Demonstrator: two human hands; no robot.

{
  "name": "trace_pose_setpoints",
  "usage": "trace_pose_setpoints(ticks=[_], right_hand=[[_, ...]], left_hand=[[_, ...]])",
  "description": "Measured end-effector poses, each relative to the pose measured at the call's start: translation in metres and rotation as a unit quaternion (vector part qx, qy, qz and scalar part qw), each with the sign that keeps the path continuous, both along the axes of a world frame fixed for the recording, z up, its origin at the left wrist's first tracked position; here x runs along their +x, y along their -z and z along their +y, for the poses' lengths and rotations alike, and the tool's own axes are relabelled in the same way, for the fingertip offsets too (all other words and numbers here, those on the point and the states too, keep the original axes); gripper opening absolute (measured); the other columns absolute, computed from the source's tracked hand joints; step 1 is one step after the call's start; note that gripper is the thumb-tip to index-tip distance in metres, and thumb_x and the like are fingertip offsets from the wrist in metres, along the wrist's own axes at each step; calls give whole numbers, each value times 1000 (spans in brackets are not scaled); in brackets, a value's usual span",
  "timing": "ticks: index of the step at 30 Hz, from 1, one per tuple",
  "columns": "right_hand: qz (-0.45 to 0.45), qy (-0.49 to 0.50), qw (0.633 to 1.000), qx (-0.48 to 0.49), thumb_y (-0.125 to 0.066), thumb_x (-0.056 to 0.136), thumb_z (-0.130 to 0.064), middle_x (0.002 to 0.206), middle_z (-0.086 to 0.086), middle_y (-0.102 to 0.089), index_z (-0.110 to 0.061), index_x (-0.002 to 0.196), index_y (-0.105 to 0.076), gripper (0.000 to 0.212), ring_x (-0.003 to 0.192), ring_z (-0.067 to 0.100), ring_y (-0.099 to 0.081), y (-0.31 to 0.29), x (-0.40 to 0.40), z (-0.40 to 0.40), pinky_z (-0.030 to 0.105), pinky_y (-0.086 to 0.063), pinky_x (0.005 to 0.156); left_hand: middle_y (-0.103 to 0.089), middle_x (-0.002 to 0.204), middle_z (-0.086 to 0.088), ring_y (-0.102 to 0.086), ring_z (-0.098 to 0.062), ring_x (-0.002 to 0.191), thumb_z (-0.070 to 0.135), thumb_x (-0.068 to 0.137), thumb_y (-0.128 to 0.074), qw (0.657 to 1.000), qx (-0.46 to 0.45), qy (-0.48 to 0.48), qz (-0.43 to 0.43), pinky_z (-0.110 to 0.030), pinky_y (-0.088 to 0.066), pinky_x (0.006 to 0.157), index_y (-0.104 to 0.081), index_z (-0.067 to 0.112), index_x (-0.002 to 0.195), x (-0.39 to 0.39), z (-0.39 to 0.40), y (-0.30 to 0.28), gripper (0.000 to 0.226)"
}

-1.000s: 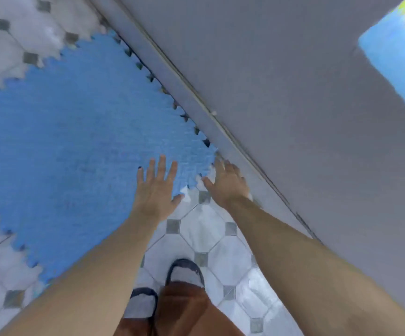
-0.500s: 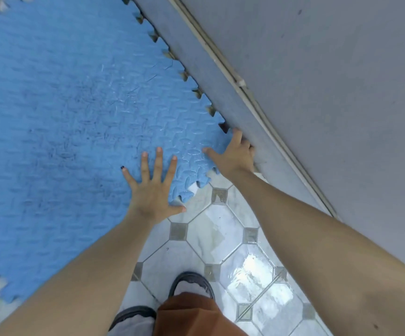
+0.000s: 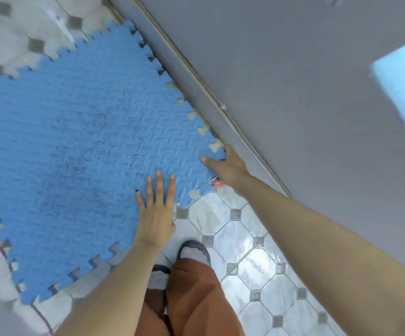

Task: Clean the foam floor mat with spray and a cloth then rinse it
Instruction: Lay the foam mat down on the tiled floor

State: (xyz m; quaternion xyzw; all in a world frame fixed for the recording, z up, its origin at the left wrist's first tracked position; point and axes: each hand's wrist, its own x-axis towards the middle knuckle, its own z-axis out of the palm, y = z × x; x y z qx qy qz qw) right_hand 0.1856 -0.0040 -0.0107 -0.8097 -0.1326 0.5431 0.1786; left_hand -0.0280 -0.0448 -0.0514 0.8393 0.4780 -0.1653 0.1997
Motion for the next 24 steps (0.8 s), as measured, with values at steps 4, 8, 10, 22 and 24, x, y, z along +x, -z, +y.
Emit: trace_pose_setpoints(ticks=[4, 8, 10, 22, 24], right_hand=[[47, 52, 997, -29, -73, 84, -33, 101, 15, -66, -20, 119, -46, 47, 52, 24, -56, -79, -21, 6, 43, -62, 64], [42, 78, 995, -46, -67, 87, -27, 105, 14, -66, -14, 111, -47, 33, 57, 25, -60, -151, -34, 12, 47, -62, 69], [-5, 20, 998, -64, -63, 88, -28, 97, 10, -64, -11, 105, -50, 28, 64, 21, -63, -190, -38, 14, 40, -62, 71], [-150, -200, 965, -75, -36, 96, -20, 121, 18, -59, -8, 104, -60, 29, 109, 35, -55, -332, -59, -47, 29, -35, 77], [-155, -179, 968, -84, -37, 98, -18, 117, 18, -63, -3, 106, -63, 32, 108, 35, -56, -363, -58, -62, 29, -38, 76]], left_hand=[[-23, 154, -24, -28, -46, 138, 16, 63, -82, 1000, -5, 4, -21, -63, -33, 104, -14, 10, 151, -27, 5, -79, 111], [-21, 155, -21, -25, -42, 141, 9, 70, -75, 999, -42, 3, -21, -60, -30, 108, -9, 13, 153, -38, 18, -151, 105], [-12, 159, -16, -13, -37, 145, 5, 78, -68, 997, -72, -7, -29, -56, -19, 114, -3, 16, 153, -41, 24, -195, 100], [-24, 157, -3, -26, -20, 144, -13, 80, -43, 982, -127, 108, -87, -33, -24, 117, -21, 20, 152, -47, 46, -344, 83], [-24, 158, -2, -27, -19, 143, -12, 81, -42, 976, -147, 145, -72, -36, -28, 115, -21, 23, 152, -42, 50, -368, 81]])
